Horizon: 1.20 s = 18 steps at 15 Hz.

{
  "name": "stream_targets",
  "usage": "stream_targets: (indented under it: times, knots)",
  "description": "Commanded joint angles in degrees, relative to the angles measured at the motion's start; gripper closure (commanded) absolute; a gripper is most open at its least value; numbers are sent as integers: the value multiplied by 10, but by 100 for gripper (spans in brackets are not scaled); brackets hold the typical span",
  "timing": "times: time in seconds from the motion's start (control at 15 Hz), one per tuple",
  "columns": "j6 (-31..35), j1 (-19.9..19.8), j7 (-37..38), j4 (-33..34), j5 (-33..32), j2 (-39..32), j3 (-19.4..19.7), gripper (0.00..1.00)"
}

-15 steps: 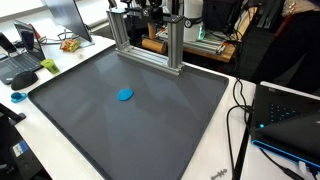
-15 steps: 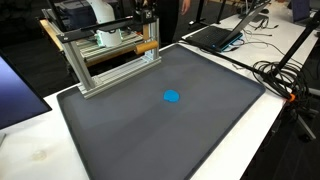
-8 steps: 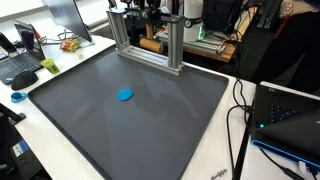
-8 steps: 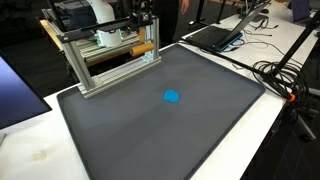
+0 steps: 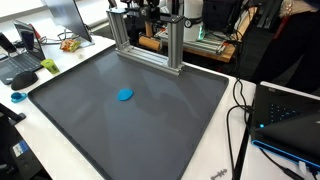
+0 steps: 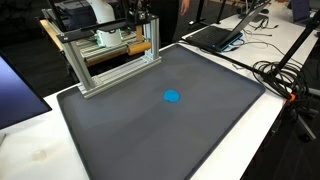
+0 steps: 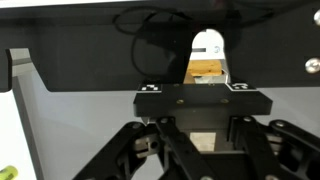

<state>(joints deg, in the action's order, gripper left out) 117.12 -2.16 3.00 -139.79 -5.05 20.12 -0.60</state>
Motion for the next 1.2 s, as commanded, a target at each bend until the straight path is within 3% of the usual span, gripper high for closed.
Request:
stream_targets:
  times: [0.0,1.13]
  knots:
    - [-25,7,-23,-22,11,33,9,78]
    - [-35,12,-18,-130,35,147,9,78]
